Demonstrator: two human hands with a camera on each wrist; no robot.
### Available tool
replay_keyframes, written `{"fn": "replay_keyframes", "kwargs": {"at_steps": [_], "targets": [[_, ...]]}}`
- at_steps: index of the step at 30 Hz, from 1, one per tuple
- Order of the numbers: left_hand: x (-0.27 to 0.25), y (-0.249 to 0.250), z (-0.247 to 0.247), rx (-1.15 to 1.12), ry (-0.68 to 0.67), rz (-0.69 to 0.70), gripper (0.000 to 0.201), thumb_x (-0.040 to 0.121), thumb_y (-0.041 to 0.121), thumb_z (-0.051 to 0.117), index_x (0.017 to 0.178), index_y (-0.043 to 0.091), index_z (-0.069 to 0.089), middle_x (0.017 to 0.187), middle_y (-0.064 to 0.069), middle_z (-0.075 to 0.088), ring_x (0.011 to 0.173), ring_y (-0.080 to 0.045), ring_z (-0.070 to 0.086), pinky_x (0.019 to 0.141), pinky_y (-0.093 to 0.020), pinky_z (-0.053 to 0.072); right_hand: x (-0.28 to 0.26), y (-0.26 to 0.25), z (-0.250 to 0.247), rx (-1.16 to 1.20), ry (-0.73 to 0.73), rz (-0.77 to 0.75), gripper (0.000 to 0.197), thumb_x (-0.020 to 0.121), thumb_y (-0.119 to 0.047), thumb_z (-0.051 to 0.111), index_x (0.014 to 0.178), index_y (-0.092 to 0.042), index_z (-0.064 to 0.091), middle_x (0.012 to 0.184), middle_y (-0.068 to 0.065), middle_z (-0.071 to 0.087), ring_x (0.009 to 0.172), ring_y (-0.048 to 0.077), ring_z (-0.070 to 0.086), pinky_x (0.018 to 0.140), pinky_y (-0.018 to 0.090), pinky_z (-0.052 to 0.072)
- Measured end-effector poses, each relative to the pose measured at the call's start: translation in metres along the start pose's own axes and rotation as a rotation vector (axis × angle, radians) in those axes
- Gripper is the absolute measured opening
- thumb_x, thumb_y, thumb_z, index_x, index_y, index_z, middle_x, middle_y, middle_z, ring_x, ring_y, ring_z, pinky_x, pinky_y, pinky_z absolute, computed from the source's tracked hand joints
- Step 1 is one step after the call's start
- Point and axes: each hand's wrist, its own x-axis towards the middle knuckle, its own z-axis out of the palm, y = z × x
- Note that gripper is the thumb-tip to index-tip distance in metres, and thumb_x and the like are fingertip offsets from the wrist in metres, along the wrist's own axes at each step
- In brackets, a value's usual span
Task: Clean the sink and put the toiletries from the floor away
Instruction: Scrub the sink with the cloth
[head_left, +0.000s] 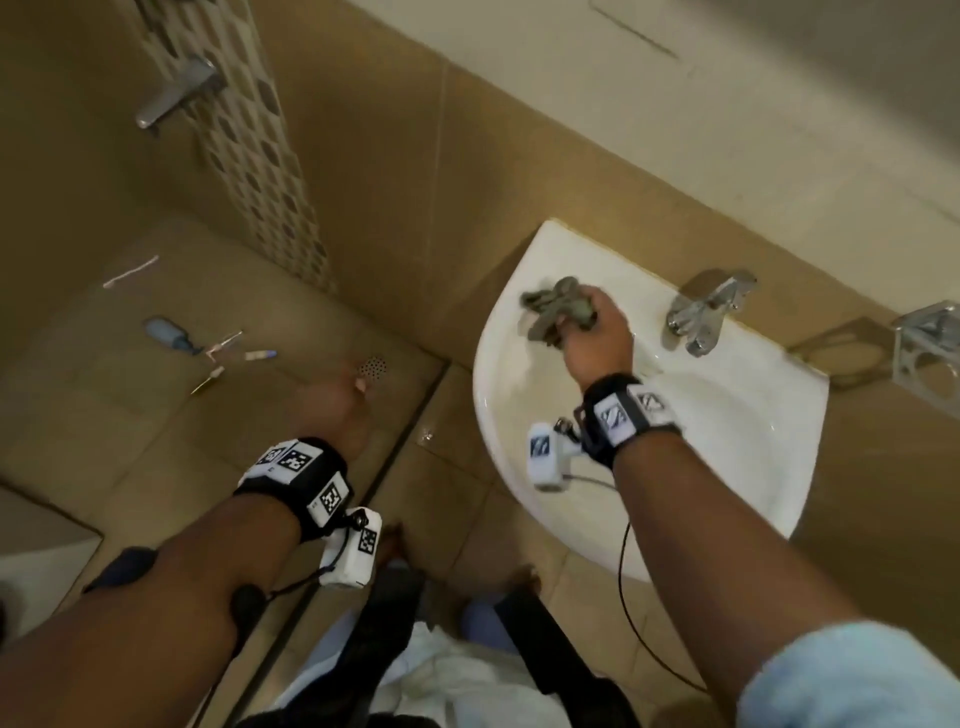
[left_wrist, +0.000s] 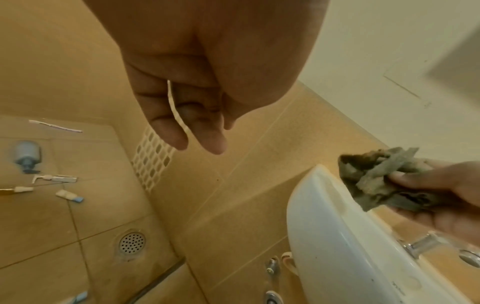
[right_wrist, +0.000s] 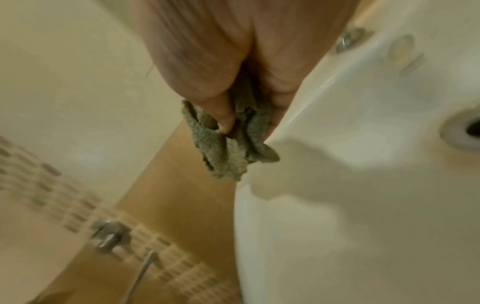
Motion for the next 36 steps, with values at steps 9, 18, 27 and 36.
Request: {"fn": "replay_keyframes", "kwargs": {"at_steps": [9,18,27,36], "targets": [[-0.045,0.015,0.027,-0.124,0.103,0.051,0.044,0.101,0.01,0.04,0.142,0.022,0.051,0.125,-0.006,0.07,0.113,-0.033,0.065,0.096,-0.034,0.048,-0.01,0.006,0.041,-0.393,-0.448,-0.126,0.042,0.08,-0.021,0.051,0.119,-0.028,0.065,0.113,0.014,0.063,0.097,0.033,0.062,0.089,0.031,0.048],[-0.119,0.065,0.067,-0.159,0.067,0.047,0.057,0.083,0.029,0.041,0.138,0.028,0.055,0.134,-0.007,0.063,0.121,-0.029,0.06,0.101,-0.031,0.045,-0.156,0.072,-0.033,-0.761,-0.629,-0.629,0.025,0.088,-0.026,0.063,0.111,-0.019,0.068,0.121,0.007,0.045,0.103,0.03,0.049,0.079,0.038,0.052],[-0.181,0.095,0.117,-0.076,0.052,0.058,0.051,0.094,0.011,0.042,0.143,0.023,0.045,0.142,-0.008,0.052,0.125,-0.031,0.055,0.106,-0.04,0.045,-0.171,0.19,-0.179,-0.868,-0.652,-0.708,0.009,0.077,-0.02,0.071,0.084,-0.024,0.073,0.106,-0.002,0.058,0.089,0.021,0.054,0.071,0.034,0.051],[-0.175,0.102,0.101,-0.029,0.059,0.129,0.055,0.096,0.013,0.043,0.15,0.019,0.035,0.15,-0.009,0.044,0.133,-0.03,0.049,0.107,-0.041,0.042,-0.087,0.2,-0.286,-0.767,-0.487,-0.071,0.011,0.081,-0.015,0.067,0.086,-0.024,0.069,0.093,0.002,0.066,0.093,0.027,0.063,0.08,0.031,0.049]]}}
